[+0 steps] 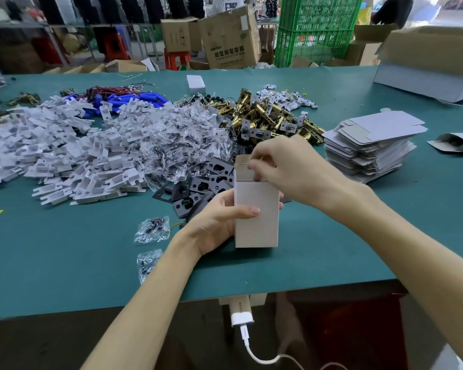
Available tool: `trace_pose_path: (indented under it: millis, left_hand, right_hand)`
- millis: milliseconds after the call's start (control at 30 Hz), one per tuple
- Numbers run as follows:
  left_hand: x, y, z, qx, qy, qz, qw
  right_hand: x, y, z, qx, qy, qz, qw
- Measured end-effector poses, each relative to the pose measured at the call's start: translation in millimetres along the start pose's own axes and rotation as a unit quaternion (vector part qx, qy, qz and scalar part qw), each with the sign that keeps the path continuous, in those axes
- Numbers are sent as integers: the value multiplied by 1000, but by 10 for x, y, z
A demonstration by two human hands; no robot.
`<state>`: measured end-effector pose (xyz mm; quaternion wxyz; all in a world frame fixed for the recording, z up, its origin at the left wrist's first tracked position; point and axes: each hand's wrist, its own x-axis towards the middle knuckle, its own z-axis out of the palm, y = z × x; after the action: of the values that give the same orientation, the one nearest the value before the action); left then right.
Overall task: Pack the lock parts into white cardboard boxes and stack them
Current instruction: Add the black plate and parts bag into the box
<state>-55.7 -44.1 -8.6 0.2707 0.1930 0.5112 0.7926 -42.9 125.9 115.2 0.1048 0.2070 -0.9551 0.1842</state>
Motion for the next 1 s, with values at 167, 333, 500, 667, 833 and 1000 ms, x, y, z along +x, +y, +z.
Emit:
trace_pose_path:
  millis: [167, 333, 500, 667, 833, 1000]
  left_hand:
    - [33, -18, -27, 4, 18, 15, 1000]
    - [31, 9, -28, -42, 52, 36, 997]
    - [40, 39, -20, -82, 78, 32, 993]
    - [25, 44, 4, -71, 100, 1, 992]
    - [34, 40, 29, -58, 103, -9, 993]
    - [48, 20, 36, -60, 92, -14, 994]
  right_hand:
    - [89, 197, -3, 102, 145, 55, 983]
    - [119, 428, 186, 198, 158, 146, 956]
    - [-84, 466, 499, 375, 16, 169, 911]
    - [-182, 519, 708, 505, -7, 175, 845]
    - [-222, 528, 792, 557, 39, 154, 815]
    - [-223, 459, 827, 567, 103, 177, 798]
